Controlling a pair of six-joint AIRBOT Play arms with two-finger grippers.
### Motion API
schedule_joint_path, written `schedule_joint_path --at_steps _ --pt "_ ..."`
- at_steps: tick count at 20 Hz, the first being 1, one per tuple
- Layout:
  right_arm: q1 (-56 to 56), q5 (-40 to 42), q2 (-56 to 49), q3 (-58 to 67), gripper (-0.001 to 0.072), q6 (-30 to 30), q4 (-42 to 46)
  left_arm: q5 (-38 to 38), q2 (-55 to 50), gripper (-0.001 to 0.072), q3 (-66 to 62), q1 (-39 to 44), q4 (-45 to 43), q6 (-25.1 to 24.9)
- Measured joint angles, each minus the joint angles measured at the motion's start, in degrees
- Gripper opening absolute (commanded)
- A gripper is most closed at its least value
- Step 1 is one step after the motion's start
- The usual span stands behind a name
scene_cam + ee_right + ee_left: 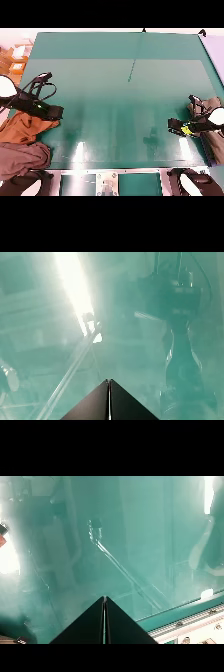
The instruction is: Fold the shirts.
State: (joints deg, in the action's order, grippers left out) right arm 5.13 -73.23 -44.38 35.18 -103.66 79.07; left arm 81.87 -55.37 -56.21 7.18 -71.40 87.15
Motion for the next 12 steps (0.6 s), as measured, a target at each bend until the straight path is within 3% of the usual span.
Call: schedule_joint_path --at_steps 4,6,7,8,12 --pt "0.0 0.0 0.0 0.0 0.0013 0.0 0.0 0.4 0.0 0.0021 0.0 0.0 -0.7 0.2" --pt "0.0 0.0 0.0 0.0 0.0013 0.0 0.0 1.7 0.0 0.0023 -0.5 0.0 -5.6 1.9" --pt "0.0 0.0 0.0 0.0 0.0013 0.0 0.0 2.4 0.0 0.0288 -0.7 0.0 -10.6 2.9" --pt "0.0 0.0 0.0 0.0 0.0013 0.0 0.0 2.6 0.0 0.0720 -0.7 0.0 -15.9 3.7" --pt "0.0 0.0 0.0 0.0 0.0013 0.0 0.0 -2.6 -0.2 0.0720 1.7 -3.5 -32.2 8.6"
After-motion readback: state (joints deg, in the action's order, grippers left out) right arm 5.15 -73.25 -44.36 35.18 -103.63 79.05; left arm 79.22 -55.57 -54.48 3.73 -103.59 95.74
